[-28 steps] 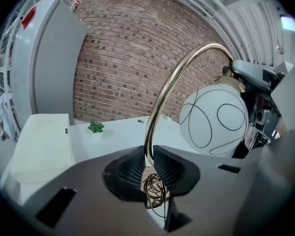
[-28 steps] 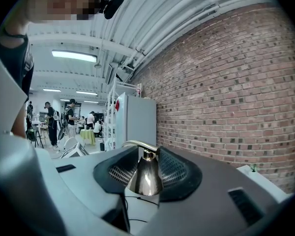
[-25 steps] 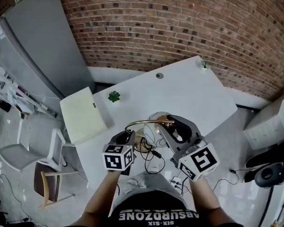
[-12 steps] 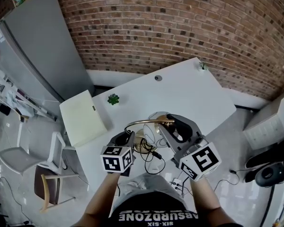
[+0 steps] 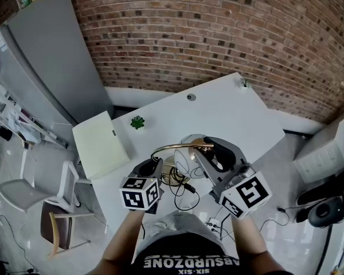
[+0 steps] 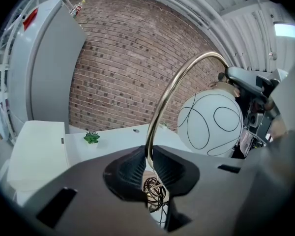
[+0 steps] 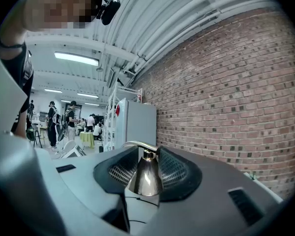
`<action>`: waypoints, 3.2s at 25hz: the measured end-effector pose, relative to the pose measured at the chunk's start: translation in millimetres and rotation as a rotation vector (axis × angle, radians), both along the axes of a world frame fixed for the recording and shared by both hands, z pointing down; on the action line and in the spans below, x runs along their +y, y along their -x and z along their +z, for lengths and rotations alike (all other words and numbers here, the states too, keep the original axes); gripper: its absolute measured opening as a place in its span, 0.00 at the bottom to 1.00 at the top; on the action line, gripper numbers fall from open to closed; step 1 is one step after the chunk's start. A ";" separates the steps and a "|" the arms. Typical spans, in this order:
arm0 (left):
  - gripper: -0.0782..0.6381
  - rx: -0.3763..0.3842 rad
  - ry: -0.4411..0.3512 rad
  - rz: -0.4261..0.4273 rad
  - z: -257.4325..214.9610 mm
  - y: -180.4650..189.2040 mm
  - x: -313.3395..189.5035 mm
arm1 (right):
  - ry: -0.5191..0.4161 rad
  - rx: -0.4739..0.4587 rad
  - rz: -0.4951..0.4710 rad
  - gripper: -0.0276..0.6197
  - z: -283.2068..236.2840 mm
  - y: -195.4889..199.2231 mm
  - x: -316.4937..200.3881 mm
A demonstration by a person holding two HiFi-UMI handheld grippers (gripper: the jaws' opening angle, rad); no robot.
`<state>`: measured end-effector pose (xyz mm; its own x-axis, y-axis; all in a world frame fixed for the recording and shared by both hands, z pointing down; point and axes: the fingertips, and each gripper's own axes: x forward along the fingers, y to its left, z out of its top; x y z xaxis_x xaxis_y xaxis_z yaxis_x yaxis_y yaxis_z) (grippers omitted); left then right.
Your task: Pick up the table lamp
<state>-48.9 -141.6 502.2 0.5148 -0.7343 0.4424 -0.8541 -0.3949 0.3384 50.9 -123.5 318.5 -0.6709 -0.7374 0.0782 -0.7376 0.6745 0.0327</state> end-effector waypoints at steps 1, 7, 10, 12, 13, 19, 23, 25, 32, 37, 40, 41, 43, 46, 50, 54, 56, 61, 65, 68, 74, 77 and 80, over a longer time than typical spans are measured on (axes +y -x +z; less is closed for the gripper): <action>0.17 0.002 -0.005 0.000 -2.2 -0.2 -0.2 | -0.003 -0.001 0.000 0.23 -2.1 -0.3 0.1; 0.17 0.014 -0.029 0.008 -13.1 -3.1 -1.2 | -0.023 -0.006 0.002 0.23 -12.9 -2.7 1.7; 0.17 0.020 -0.041 0.013 -19.7 -5.6 -1.4 | -0.033 -0.011 0.002 0.23 -18.9 -5.7 2.6; 0.17 0.022 -0.050 0.016 -25.2 -6.5 -1.3 | -0.038 -0.016 0.004 0.23 -23.7 -7.4 3.2; 0.16 0.024 -0.054 0.017 -28.0 -6.7 -1.1 | -0.040 -0.018 0.004 0.23 -26.0 -7.9 3.7; 0.16 0.038 -0.076 0.017 -39.9 -8.1 -0.1 | -0.055 -0.027 0.004 0.23 -37.1 -10.0 6.6; 0.16 0.038 -0.085 0.019 -47.3 -9.8 1.1 | -0.066 -0.030 0.003 0.23 -44.5 -11.6 8.1; 0.16 0.037 -0.093 0.021 -52.2 -9.9 1.6 | -0.071 -0.035 0.003 0.23 -48.6 -12.5 9.1; 0.16 0.041 -0.110 0.023 -64.4 -11.4 5.6 | -0.079 -0.046 0.004 0.24 -58.7 -16.2 14.4; 0.16 0.047 -0.107 0.020 -67.4 -14.0 7.6 | -0.090 -0.038 0.006 0.24 -62.5 -17.2 18.0; 0.16 0.048 -0.107 0.021 -69.1 -14.3 8.3 | -0.099 -0.035 0.010 0.24 -64.5 -16.9 19.4; 0.16 0.048 -0.107 0.022 -69.6 -14.2 8.2 | -0.102 -0.034 0.011 0.24 -65.1 -16.7 19.8; 0.16 0.047 -0.106 0.024 -70.6 -14.3 7.9 | -0.107 -0.033 0.012 0.24 -66.2 -16.8 20.6; 0.16 0.044 -0.104 0.024 -72.3 -14.4 7.8 | -0.108 -0.032 0.014 0.24 -67.7 -16.9 21.6; 0.16 0.045 -0.100 0.022 -72.3 -14.2 7.1 | -0.107 -0.028 0.017 0.24 -67.8 -16.2 20.9; 0.16 0.043 -0.095 0.024 -70.4 -13.5 6.4 | -0.104 -0.024 0.019 0.24 -66.2 -15.1 19.7; 0.16 0.042 -0.091 0.023 -68.7 -13.0 6.3 | -0.103 -0.022 0.019 0.24 -64.6 -14.4 19.3; 0.16 0.043 -0.087 0.024 -66.9 -11.1 6.3 | -0.100 -0.018 0.020 0.24 -62.9 -12.1 19.0; 0.16 0.042 -0.086 0.028 -66.2 -9.7 3.7 | -0.099 -0.016 0.022 0.24 -62.2 -10.7 16.4; 0.16 0.042 -0.086 0.030 -66.5 -8.3 2.3 | -0.097 -0.018 0.025 0.24 -62.0 -9.5 15.2; 0.16 0.043 -0.086 0.036 -66.0 -7.1 -1.3 | -0.098 -0.017 0.032 0.24 -61.4 -8.3 12.2; 0.16 0.046 -0.084 0.038 -65.9 -7.0 -2.0 | -0.094 -0.013 0.035 0.24 -61.3 -7.6 11.8; 0.16 0.047 -0.083 0.039 -65.9 -6.5 -2.5 | -0.093 -0.010 0.038 0.24 -61.3 -6.8 11.3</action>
